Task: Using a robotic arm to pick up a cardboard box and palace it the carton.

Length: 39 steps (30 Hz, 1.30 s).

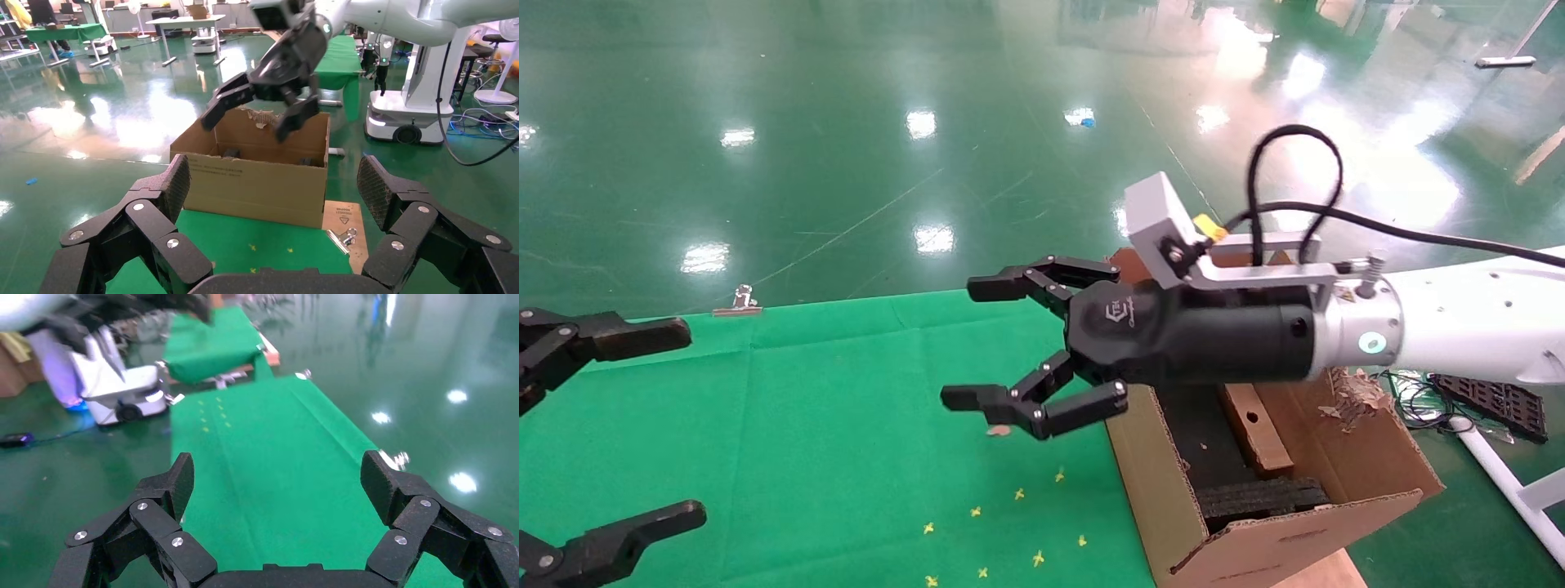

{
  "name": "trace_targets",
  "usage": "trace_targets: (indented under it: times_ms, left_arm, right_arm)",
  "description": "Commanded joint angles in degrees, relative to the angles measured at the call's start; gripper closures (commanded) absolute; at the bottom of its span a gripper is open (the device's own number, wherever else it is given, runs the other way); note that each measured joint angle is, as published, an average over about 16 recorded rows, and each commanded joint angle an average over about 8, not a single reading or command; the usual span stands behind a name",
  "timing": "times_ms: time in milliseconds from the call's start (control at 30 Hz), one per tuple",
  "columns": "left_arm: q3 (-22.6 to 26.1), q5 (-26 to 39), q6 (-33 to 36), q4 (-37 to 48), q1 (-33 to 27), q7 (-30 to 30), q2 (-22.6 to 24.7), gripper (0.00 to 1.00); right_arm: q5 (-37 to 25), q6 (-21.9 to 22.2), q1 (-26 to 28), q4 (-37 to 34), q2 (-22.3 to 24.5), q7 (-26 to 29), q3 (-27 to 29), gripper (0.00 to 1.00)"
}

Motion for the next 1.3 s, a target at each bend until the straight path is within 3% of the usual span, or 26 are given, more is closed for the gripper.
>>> trace_targets:
  times_ms: [33, 333, 500, 1300]
  left_arm:
    - [0.0, 0.0, 0.0, 0.0, 0.0, 0.0, 0.0, 0.0]
    - [0.0, 0.0, 0.0, 0.0, 0.0, 0.0, 0.0, 0.0]
    - [0.0, 0.0, 0.0, 0.0, 0.0, 0.0, 0.0, 0.0]
    - [0.0, 0.0, 0.0, 0.0, 0.0, 0.0, 0.0, 0.0]
  right_arm:
    - [0.9, -0.7, -2.1, 2.1, 0.3, -0.7, 2.7, 0.0]
    - [4.5, -3.4, -10.5, 10.5, 1.6, -3.3, 13.6, 0.0]
    - [5.5, -4.1, -12.5, 12.5, 1.9, -3.8, 16.3, 0.0]
    - [4.7, -3.5, -10.9, 10.9, 1.7, -3.4, 14.1, 0.0]
